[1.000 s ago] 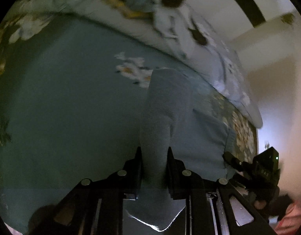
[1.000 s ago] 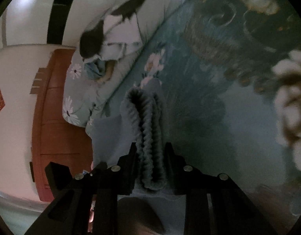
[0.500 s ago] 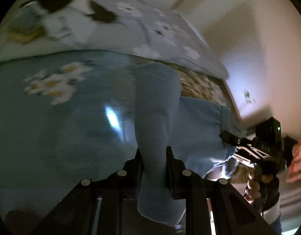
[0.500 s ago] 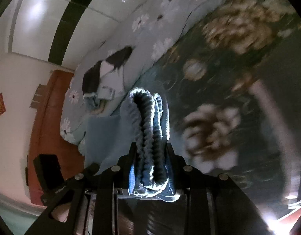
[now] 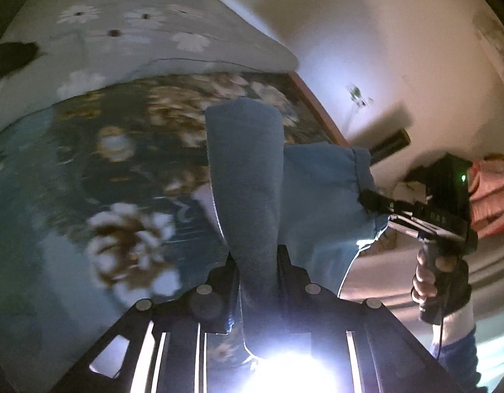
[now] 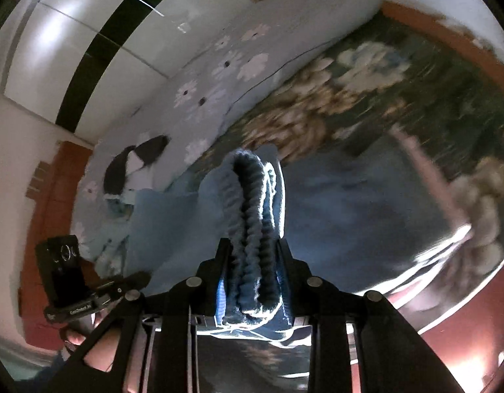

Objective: Fold clothes
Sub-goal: 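Lift the folded sweatpants with both grippers and carry them onto the clothes stack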

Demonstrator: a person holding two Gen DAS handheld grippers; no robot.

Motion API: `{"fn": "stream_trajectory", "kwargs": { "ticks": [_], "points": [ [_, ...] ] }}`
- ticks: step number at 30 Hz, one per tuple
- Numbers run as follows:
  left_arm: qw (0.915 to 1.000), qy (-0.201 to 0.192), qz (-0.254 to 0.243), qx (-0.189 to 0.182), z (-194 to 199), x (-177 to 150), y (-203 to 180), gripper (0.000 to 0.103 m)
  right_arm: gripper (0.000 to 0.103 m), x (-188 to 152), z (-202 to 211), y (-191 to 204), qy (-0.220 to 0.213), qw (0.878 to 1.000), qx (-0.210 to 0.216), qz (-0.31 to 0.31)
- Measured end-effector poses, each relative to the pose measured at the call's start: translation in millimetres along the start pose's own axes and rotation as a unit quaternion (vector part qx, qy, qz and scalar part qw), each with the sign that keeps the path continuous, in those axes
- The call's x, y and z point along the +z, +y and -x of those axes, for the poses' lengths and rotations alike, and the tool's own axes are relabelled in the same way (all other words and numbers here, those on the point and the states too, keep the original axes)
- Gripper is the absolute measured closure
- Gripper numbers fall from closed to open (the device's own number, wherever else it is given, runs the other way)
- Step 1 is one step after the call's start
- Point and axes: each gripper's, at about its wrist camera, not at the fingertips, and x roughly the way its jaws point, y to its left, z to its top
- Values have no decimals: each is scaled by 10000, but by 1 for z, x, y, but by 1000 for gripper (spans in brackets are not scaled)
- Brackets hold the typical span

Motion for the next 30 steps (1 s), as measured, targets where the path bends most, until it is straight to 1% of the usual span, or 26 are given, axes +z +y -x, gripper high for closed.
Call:
{"fn": "stream_trajectory", "kwargs": {
  "ticks": [2, 5, 7, 8, 10, 13, 15, 18, 21, 23, 24, 25, 28, 30],
  "points": [
    [9999, 46, 52, -85, -16, 4, -15, 81, 75, 10, 13, -15, -49, 10000, -79, -1],
    [9995, 218, 120, -176, -37, 9, -34, 81, 75, 23, 30, -36, -69, 9996, -268, 50],
    [9995, 252, -21, -172, -49, 11, -49, 81, 79, 35, 41, -49, -172, 9996, -228, -19],
    [9995, 230, -127, -162, -55, 12, -58, 81, 79, 40, 46, -56, -224, 9995, -207, -55],
    [9994, 251, -156, -165, -65, 11, -67, 81, 80, 50, 54, -70, -329, 9992, -155, -184],
    [9996, 249, -101, 108, -82, 7, -66, 81, 80, 52, 40, -88, -197, 9982, -363, -424],
    [9996, 209, -4, 196, -82, 4, -52, 81, 80, 40, 27, -95, -99, 9983, -389, -426],
    [9991, 203, 220, 315, -81, 2, -25, 81, 80, 17, 21, -106, -203, 9982, -231, -520],
    [9974, 317, 594, 271, -84, -6, 5, 81, 78, -10, 18, -117, -311, 9970, -64, -711],
    [9967, 374, 675, 265, -86, -13, 13, 81, 66, -29, 15, -124, -340, 9954, 120, -883],
    [9963, 402, 708, 262, -88, -16, 17, 81, 54, -44, 14, -128, -394, 9943, 222, -967],
    [9962, 420, 718, 257, -89, -18, 18, 80, 48, -54, 12, -131, -450, 9929, 309, -1060],
    [9961, 448, 727, 236, -90, -20, 19, 80, 48, -84, 4, -143, -532, 9862, 678, -1412],
    [9960, 471, 714, 246, -89, -19, 18, 79, 48, -95, 1, -148, -649, 9811, 859, -1607]
  ]
}}
